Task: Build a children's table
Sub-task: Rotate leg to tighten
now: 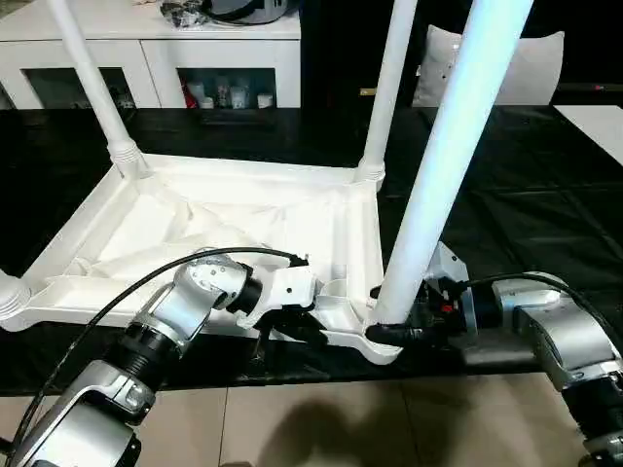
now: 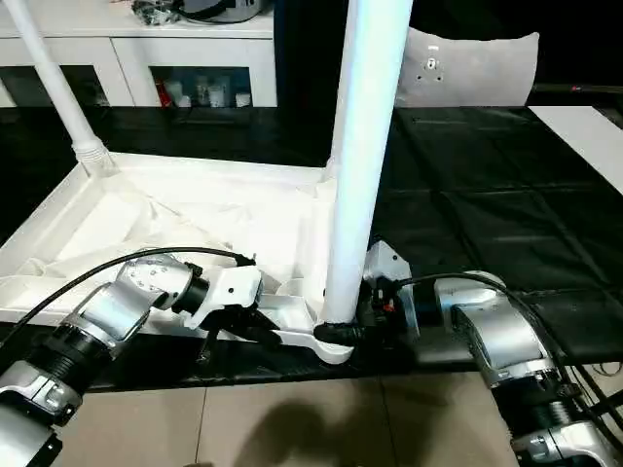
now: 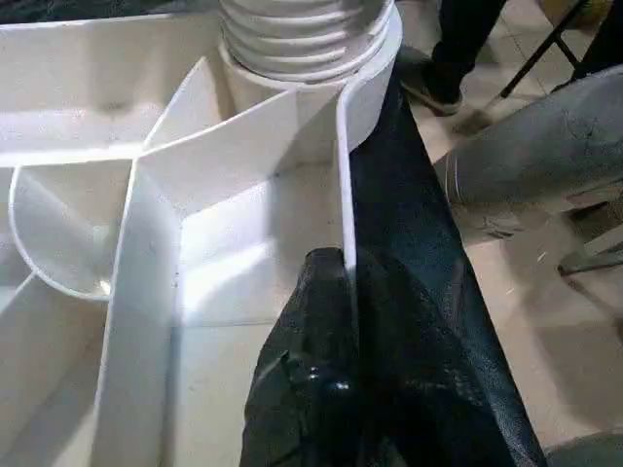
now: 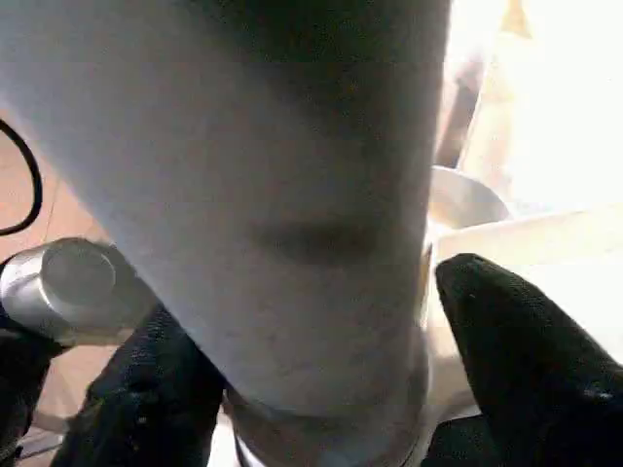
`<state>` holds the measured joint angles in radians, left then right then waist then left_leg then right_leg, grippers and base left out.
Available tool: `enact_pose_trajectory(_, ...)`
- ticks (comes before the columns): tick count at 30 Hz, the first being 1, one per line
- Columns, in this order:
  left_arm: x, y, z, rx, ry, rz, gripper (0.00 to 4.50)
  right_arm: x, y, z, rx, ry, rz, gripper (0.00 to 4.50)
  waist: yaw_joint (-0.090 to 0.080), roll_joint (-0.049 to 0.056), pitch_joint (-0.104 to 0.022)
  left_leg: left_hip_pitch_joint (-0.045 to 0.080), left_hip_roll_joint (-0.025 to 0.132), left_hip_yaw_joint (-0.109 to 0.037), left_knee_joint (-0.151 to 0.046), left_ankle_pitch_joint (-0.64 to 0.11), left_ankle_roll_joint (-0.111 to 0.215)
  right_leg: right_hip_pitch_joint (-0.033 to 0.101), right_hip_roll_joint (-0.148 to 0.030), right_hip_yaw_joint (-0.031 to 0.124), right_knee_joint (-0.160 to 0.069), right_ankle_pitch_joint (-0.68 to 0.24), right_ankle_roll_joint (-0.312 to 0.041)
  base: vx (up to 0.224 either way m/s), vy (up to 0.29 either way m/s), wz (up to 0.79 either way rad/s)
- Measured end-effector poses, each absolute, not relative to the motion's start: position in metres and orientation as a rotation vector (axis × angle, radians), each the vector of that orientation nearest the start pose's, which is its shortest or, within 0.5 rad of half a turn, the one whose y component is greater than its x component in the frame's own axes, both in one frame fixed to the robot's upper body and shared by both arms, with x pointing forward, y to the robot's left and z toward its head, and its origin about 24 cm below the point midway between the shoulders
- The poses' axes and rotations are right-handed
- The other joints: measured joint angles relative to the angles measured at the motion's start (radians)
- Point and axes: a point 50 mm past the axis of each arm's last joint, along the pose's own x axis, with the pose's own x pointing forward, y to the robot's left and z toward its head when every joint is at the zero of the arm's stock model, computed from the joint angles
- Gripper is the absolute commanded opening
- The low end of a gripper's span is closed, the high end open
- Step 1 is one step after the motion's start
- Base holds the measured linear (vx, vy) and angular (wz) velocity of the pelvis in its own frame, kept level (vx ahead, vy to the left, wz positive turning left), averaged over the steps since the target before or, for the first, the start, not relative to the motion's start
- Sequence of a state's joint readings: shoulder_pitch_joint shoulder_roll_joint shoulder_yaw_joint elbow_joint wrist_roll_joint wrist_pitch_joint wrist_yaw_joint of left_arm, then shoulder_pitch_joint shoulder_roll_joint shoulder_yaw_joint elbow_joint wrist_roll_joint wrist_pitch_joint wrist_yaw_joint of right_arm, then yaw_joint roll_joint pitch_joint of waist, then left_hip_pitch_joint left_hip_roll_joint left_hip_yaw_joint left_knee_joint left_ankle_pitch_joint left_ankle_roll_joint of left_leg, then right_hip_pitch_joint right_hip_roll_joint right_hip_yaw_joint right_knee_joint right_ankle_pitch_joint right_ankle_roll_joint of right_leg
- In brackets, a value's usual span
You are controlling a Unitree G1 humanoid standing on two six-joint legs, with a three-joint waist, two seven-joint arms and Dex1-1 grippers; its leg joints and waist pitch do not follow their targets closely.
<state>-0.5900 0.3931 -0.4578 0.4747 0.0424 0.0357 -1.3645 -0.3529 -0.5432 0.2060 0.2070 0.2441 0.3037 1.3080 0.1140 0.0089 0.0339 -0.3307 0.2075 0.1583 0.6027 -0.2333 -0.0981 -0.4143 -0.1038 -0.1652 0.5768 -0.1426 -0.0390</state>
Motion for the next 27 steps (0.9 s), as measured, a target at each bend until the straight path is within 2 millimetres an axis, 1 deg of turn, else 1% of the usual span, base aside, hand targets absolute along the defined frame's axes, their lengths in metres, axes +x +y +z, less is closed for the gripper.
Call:
enact_pose_trajectory(1,0.295,0.106,0.054,0.578,0.452,-1.648,0.0,0.272,-0.17,0.066,-0.168,0.429,1.386,3.06,0.0,0.0,0.0,0.0,0.0,0.0,0.0,0.0,0.0,0.0,0.0,0.0,0.0,0.0,0.0,0.0,0.0,0.0)
enact_pose_trajectory(2,0.295,0.106,0.054,0.578,0.452,-1.647,0.0,0.272,-0.17,0.065,-0.166,0.432,1.386,2.83,0.0,0.0,0.0,0.0,0.0,0.0,0.0,0.0,0.0,0.0,0.0,0.0,0.0,0.0,0.0,0.0,0.0,0.0)
enact_pose_trajectory(7,0.295,0.105,0.053,0.575,0.451,-1.648,0.0,0.271,-0.172,0.065,-0.149,0.446,1.385,2.55,0.001,-0.001,0.0,0.0,0.0,0.0,0.0,0.0,0.0,0.0,0.0,0.0,0.0,0.0,0.0,0.0,0.0,0.0)
enact_pose_trajectory(15,0.295,0.104,0.053,0.526,0.471,-1.642,0.0,0.267,-0.171,0.062,-0.09,0.452,1.343,2.5,0.0,-0.001,-0.001,0.0,0.0,0.0,0.0,0.0,0.0,0.0,0.0,0.0,0.0,0.0,0.0,0.0,0.0,0.0)
enact_pose_trajectory(18,0.296,0.108,0.052,0.497,0.494,-1.599,0.0,0.268,-0.164,0.06,-0.055,0.433,1.289,2.5,-0.007,-0.001,-0.001,0.001,0.0,0.0,0.0,0.0,-0.002,0.001,0.0,0.0,0.0,0.0,0.0,0.0,0.0,0.0)
enact_pose_trajectory(21,0.301,0.111,0.051,0.453,0.517,-1.477,0.0,0.277,-0.155,0.055,-0.016,0.417,1.143,2.5,-0.028,-0.002,-0.002,0.004,0.0,0.0,0.0,-0.001,-0.008,0.003,0.001,0.0,0.0,0.001,0.0,0.0,0.0,0.0)
enact_pose_trajectory(24,0.308,0.105,0.048,0.39,0.535,-1.338,0.0,0.291,-0.147,0.055,0.011,0.416,0.959,2.5,-0.058,-0.002,-0.002,0.007,0.0,0.0,0.001,0.0,-0.009,0.006,0.001,-0.002,-0.003,0.001,0.0,0.0,0.0,0.0)
enact_pose_trajectory(25,0.309,0.102,0.048,0.38,0.536,-1.313,0.0,0.294,-0.147,0.055,0.016,0.417,0.916,2.5,-0.065,-0.002,-0.002,0.006,0.0,-0.001,0.001,0.0,-0.009,0.006,0.001,-0.002,-0.005,0.001,0.001,0.0,0.0,0.0)
enact_pose_trajectory(27,0.311,0.094,0.047,0.344,0.535,-1.247,0.0,0.303,-0.145,0.055,0.029,0.414,0.814,2.49,-0.082,-0.001,-0.002,0.006,0.0,-0.003,0.001,0.0,-0.009,0.009,0.001,-0.008,-0.012,0.001,0.002,0.0,0.0,0.0)
